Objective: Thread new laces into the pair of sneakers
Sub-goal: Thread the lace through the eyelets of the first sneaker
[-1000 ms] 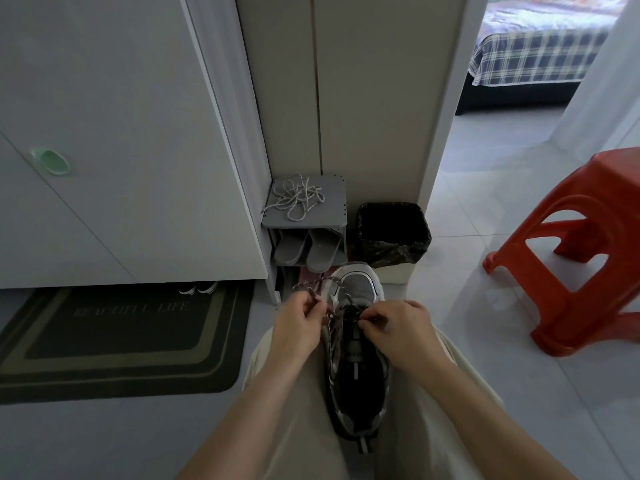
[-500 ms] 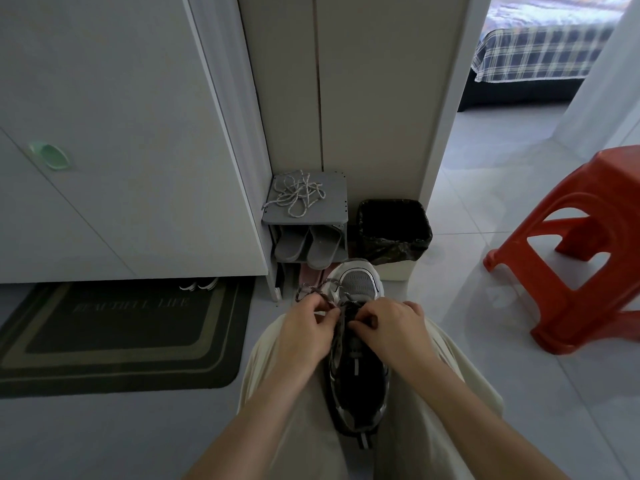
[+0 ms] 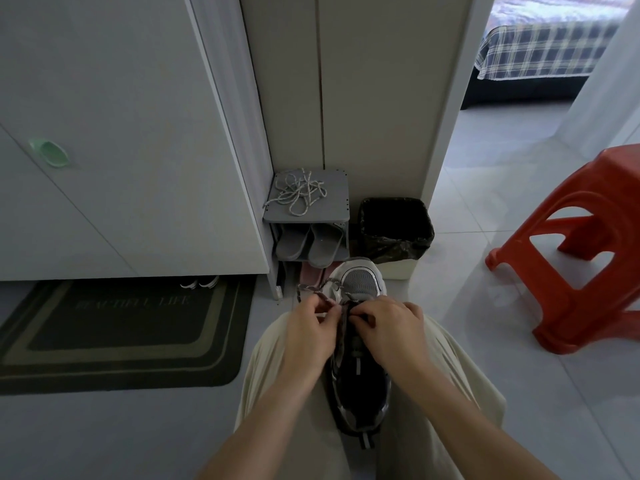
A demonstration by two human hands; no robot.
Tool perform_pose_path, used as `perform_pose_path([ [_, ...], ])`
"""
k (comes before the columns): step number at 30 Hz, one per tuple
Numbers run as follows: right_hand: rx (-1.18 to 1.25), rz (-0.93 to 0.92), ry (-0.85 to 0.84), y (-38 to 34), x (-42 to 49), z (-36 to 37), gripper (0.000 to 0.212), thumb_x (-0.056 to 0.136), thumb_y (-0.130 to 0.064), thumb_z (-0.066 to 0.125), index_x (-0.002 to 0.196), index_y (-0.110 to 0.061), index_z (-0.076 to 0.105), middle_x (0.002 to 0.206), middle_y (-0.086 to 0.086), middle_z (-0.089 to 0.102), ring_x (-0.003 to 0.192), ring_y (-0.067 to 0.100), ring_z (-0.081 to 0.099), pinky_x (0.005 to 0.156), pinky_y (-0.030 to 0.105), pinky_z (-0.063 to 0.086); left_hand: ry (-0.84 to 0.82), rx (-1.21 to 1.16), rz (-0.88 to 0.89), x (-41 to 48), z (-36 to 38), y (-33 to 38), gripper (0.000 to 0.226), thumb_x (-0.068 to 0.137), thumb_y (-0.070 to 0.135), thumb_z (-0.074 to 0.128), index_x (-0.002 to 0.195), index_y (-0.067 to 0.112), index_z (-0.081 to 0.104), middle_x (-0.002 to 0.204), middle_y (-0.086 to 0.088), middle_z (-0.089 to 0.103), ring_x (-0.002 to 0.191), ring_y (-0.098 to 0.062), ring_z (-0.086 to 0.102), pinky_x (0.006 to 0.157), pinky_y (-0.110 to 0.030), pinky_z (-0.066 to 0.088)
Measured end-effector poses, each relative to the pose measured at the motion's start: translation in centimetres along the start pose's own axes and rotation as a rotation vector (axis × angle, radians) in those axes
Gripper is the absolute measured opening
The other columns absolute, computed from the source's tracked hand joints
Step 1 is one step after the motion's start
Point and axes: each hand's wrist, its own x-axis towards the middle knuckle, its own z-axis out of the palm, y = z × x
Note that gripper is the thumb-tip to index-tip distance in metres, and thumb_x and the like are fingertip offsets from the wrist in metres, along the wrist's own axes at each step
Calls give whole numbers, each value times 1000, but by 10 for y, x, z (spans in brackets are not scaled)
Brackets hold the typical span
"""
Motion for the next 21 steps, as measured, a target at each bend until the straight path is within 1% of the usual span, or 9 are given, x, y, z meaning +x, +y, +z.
perform_pose_path([
  [3,25,17,7,-1,0,2,7,83,-37,64,87,-33,69,81,-17,61,84,7,57,80,25,22,29,10,-26,4,-2,-4,7,90,21,61,85,18,57,79,8,65,75,-9,64,63,-21,49],
  [5,22,4,4,0,1,3,6,84,-33,63,85,-32,69,81,-16,61,83,9,58,78,25,21,48,-90,-65,7,-7,-1,8,94,18,55,86,16,54,80,1,68,72,-14,68,62,-27,53],
  [8,16,9,-22,1,1,4,10,85,-30,60,87,-32,70,84,-14,63,83,9,57,80,25,22,42,-308,-172,15,-18,10,12,97,15,48,85,15,49,74,-3,72,63,-16,70,45,-24,47],
  [10,53,0,-29,0,1,3,9,85,-29,62,86,-32,70,81,-15,63,80,8,57,82,25,25,-42,-276,-220,21,-25,14,10,97,15,48,87,13,50,74,-3,72,61,-16,70,43,-22,43],
  [12,150,29,-6,3,1,0,6,84,-28,64,84,-33,68,76,-18,62,74,5,57,83,29,36,-165,-138,-238,23,-34,16,12,95,20,53,85,13,53,71,0,71,56,-13,68,41,-19,41],
  [14,289,140,49,12,1,-5,5,86,-27,64,86,-31,67,75,-18,62,73,6,58,80,33,47,-239,143,-183,22,-45,15,23,92,32,58,75,17,56,64,2,69,51,-8,65,47,-20,45],
  [17,329,221,75,29,5,-10,7,88,-28,63,87,-33,66,84,-13,61,75,4,57,78,36,50,-85,416,4,17,-55,15,34,90,47,56,65,25,52,58,6,59,51,-7,56,51,-20,42],
  [19,291,172,26,35,7,-9,9,88,-26,62,91,-33,67,86,-16,57,75,1,56,79,37,50,-28,375,146,13,-50,19,21,91,42,56,75,28,55,69,11,58,61,-1,53,52,-11,37],
  [21,263,130,-28,35,6,-10,12,89,-24,61,96,-31,67,84,-19,57,79,5,57,84,40,48,-108,336,282,12,-37,21,10,92,34,57,99,29,63,94,15,63,83,3,56,69,-8,40],
])
